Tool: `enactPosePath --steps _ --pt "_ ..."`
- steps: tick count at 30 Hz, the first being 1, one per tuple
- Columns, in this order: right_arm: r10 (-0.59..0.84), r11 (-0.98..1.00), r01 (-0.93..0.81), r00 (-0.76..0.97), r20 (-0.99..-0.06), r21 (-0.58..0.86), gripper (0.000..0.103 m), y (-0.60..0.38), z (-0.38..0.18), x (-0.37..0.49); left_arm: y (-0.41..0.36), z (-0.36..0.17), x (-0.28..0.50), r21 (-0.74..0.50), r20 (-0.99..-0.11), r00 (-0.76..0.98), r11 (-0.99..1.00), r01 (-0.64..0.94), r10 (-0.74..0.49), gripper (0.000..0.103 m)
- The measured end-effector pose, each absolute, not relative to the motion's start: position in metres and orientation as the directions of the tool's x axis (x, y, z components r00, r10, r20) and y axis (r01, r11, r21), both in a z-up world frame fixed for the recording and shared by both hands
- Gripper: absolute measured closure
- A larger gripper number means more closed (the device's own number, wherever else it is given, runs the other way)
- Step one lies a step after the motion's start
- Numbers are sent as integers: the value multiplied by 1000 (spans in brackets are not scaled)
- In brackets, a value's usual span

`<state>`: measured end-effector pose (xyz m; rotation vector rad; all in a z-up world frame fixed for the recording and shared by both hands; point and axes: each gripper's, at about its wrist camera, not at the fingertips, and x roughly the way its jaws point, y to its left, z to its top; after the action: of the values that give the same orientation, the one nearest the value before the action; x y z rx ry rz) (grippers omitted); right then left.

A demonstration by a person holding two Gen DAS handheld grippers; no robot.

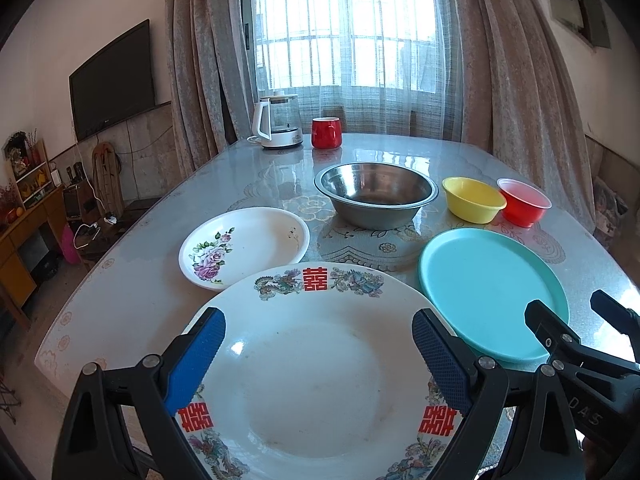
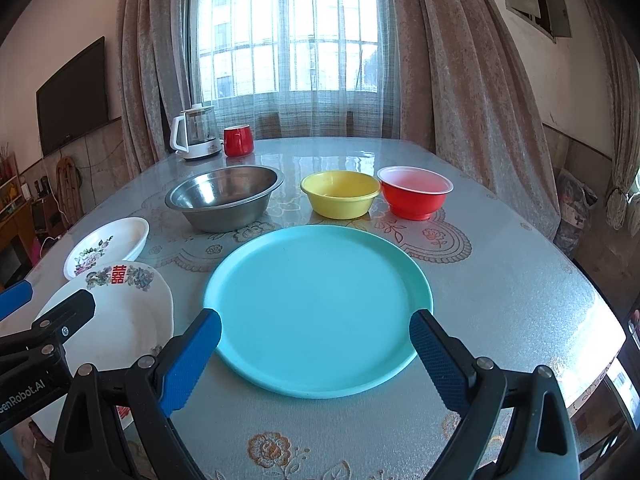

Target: Organize plates and bowls

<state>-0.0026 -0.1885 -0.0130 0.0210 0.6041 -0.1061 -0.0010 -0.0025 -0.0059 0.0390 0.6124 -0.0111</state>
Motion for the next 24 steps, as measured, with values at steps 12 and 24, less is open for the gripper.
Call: enactPosePath --steps 12,24 --pt "-77 991 130 791 -606 44 6 -209 -20 4 -12 -7 13 30 -622 782 996 83 -47 8" --pt "0 949 212 737 -676 231 6 -271 -29 12 -28 -8 28 35 -661 740 981 192 -121 24"
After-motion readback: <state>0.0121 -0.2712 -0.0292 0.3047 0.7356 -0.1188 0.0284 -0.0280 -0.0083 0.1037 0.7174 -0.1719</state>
